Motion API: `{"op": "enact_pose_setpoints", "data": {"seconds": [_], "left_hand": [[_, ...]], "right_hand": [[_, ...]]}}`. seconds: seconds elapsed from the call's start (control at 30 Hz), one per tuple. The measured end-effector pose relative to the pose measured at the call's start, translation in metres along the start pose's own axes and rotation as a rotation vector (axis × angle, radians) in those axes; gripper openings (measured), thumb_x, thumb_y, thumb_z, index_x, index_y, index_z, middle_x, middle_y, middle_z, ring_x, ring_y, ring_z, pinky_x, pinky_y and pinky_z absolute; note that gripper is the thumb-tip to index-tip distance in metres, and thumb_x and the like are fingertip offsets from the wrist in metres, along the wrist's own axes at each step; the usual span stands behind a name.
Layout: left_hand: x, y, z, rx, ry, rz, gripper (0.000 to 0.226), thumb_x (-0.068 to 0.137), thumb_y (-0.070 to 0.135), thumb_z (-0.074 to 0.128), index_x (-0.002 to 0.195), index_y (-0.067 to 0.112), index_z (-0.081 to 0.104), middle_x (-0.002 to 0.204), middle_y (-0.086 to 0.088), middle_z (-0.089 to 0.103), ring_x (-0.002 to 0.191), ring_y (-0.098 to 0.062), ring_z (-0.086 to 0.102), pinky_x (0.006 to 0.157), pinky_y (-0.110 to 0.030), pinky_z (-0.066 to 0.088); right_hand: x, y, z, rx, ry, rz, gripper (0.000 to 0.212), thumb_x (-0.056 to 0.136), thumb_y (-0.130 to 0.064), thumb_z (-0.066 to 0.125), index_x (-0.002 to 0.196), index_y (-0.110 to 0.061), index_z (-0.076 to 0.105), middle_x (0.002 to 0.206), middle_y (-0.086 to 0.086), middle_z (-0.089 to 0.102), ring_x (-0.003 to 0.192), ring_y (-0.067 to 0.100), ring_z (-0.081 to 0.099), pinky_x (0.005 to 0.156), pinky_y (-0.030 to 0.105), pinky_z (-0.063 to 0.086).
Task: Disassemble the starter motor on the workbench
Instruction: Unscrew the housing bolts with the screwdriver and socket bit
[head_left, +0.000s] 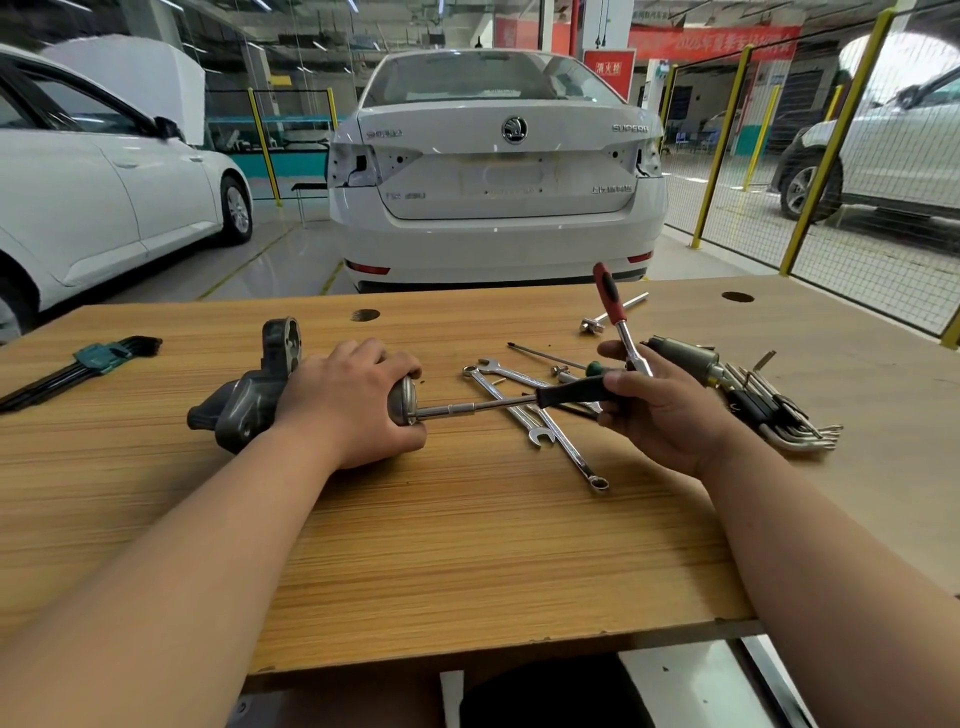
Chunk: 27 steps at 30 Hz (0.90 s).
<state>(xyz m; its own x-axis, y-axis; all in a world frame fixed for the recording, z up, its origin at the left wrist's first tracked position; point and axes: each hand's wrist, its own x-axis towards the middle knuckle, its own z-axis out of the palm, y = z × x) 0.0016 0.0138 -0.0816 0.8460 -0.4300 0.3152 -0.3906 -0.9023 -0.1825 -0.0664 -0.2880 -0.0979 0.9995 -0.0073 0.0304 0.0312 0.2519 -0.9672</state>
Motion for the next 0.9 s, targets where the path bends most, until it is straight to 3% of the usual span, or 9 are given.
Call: {"op": "enact_pose_setpoints", "data": {"seconds": [0.1,0.17,0.23,0.33,0.5,0.63,0.77,0.9], "left_hand": [[0.002,-0.001,0.0,-0.007,-0.005,0.011,0.073,0.065,0.078,0.044,0.131,0.046,0.036,0.127,0.009,0.047,0.115,-0.015,0.044,0.083,-0.036,0.038],[0.003,-0.002,0.0,-0.017,-0.011,0.019,0.071,0.065,0.078,0.045,0.129,0.047,0.036,0.126,0.01,0.047,0.114,-0.014,0.044,0.082,-0.036,0.037],[0.006,-0.003,-0.001,-0.022,-0.034,0.017,0.07,0.065,0.078,0.045,0.128,0.048,0.036,0.126,0.011,0.047,0.114,-0.014,0.044,0.079,-0.036,0.035],[0.009,-0.005,0.0,-0.012,-0.051,0.017,0.07,0.064,0.079,0.043,0.127,0.05,0.035,0.125,0.013,0.046,0.114,-0.013,0.043,0.074,-0.033,0.031],[0.008,-0.005,0.0,-0.016,-0.055,0.017,0.073,0.063,0.08,0.042,0.129,0.049,0.035,0.125,0.012,0.047,0.114,-0.013,0.044,0.076,-0.035,0.035],[0.009,-0.005,-0.001,-0.015,-0.055,0.013,0.072,0.062,0.08,0.042,0.127,0.05,0.035,0.125,0.013,0.047,0.114,-0.013,0.044,0.076,-0.035,0.035],[0.01,-0.006,0.001,-0.016,-0.054,0.022,0.073,0.06,0.081,0.038,0.126,0.05,0.035,0.124,0.013,0.047,0.112,-0.012,0.045,0.075,-0.035,0.035],[0.01,-0.007,0.001,-0.015,-0.058,0.026,0.072,0.06,0.082,0.037,0.125,0.05,0.035,0.123,0.013,0.048,0.111,-0.013,0.045,0.073,-0.034,0.033]], "right_hand": [[-0.001,0.002,0.004,-0.382,0.137,-0.001,0.016,0.098,-0.033,0.054,0.11,-0.023,0.058,0.097,0.013,0.062,0.062,0.017,0.06,0.06,0.032,0.053],[0.0,0.002,0.005,-0.578,0.221,0.012,0.031,0.1,-0.05,0.043,0.104,-0.024,0.06,0.076,0.008,0.066,0.052,0.015,0.058,0.053,0.032,0.049],[0.001,0.0,0.006,-0.646,0.275,0.017,0.039,0.1,-0.055,0.037,0.1,-0.024,0.062,0.062,0.005,0.061,0.04,0.01,0.051,0.043,0.025,0.042],[0.002,-0.001,0.006,-0.688,0.286,0.005,0.037,0.1,-0.052,0.039,0.1,-0.023,0.062,0.06,0.003,0.054,0.032,0.003,0.044,0.036,0.021,0.036],[0.003,0.001,0.002,-0.528,0.228,-0.003,0.028,0.099,-0.044,0.048,0.102,-0.019,0.061,0.06,0.003,0.054,0.041,0.012,0.045,0.043,0.027,0.04],[0.005,0.003,-0.001,-0.382,0.165,-0.016,0.016,0.097,-0.027,0.057,0.112,-0.022,0.06,0.084,0.009,0.059,0.06,0.015,0.052,0.057,0.031,0.046],[0.005,0.002,-0.006,-0.12,0.072,0.0,0.033,0.093,-0.002,0.056,0.12,-0.021,0.057,0.115,0.018,0.058,0.091,0.024,0.061,0.069,0.029,0.05],[0.005,-0.001,-0.004,0.13,0.016,0.003,0.046,0.086,0.014,0.045,0.119,-0.016,0.057,0.107,0.012,0.05,0.1,0.025,0.058,0.082,0.031,0.05]]}}
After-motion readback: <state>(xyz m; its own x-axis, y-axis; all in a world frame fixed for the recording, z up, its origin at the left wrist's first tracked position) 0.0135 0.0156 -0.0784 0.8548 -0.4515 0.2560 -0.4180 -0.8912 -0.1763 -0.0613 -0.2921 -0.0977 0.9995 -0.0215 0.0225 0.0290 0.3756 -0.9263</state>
